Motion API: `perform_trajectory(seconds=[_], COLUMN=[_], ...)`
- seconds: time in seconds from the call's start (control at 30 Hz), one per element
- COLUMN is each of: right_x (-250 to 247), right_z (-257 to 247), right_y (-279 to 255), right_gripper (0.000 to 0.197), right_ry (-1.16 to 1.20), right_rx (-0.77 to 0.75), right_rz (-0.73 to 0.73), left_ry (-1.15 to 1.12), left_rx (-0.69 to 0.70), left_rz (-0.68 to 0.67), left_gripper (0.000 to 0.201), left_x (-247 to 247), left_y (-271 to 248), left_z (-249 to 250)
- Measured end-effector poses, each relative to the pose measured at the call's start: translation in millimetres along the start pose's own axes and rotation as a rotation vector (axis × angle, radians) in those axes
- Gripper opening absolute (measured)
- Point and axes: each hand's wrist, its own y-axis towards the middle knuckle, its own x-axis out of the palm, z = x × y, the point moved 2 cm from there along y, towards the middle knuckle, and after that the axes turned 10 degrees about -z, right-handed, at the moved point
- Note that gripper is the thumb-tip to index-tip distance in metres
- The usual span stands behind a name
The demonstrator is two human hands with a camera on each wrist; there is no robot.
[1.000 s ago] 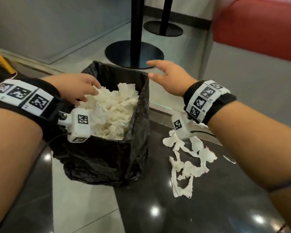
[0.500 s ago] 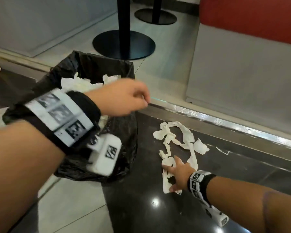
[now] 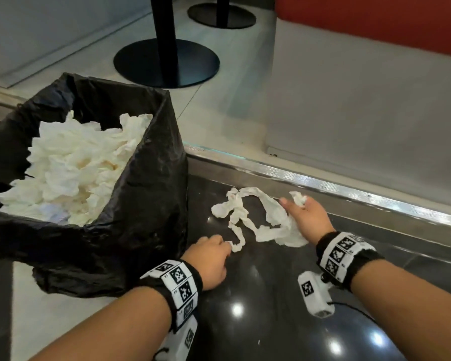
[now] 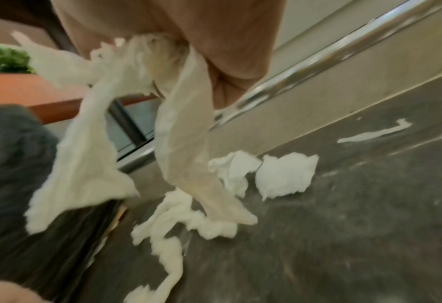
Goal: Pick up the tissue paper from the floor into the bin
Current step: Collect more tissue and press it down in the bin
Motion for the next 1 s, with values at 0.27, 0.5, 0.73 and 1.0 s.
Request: perform_trajectory(seconds=[0.27,0.5,0.73,1.0], right_x=[-33,-28,31,62], right_z=[25,30,56,64], right_y=[-15,3,60,41], right_gripper=[0.034,0.028,0.068,0.024], right_ry=[0.036,-0.004,-0.831,-0.846], right_rx=[0.114,0.054,0.065,0.102], right_rz=[0.009,-0.086,-0.39,-0.384], left_ry=[0.112,0.125,-0.049,-0.216], left_rx=[-0.093,-0.033,-0.022,0.147], left_rz=[0.003,-0.076,-0.207,0.113], left_gripper=[0.102,0.057,0.029,0.035], left_x=[-22,12,24,-57], left_y=[90,93,47,-17], left_z=[6,-6,12,14])
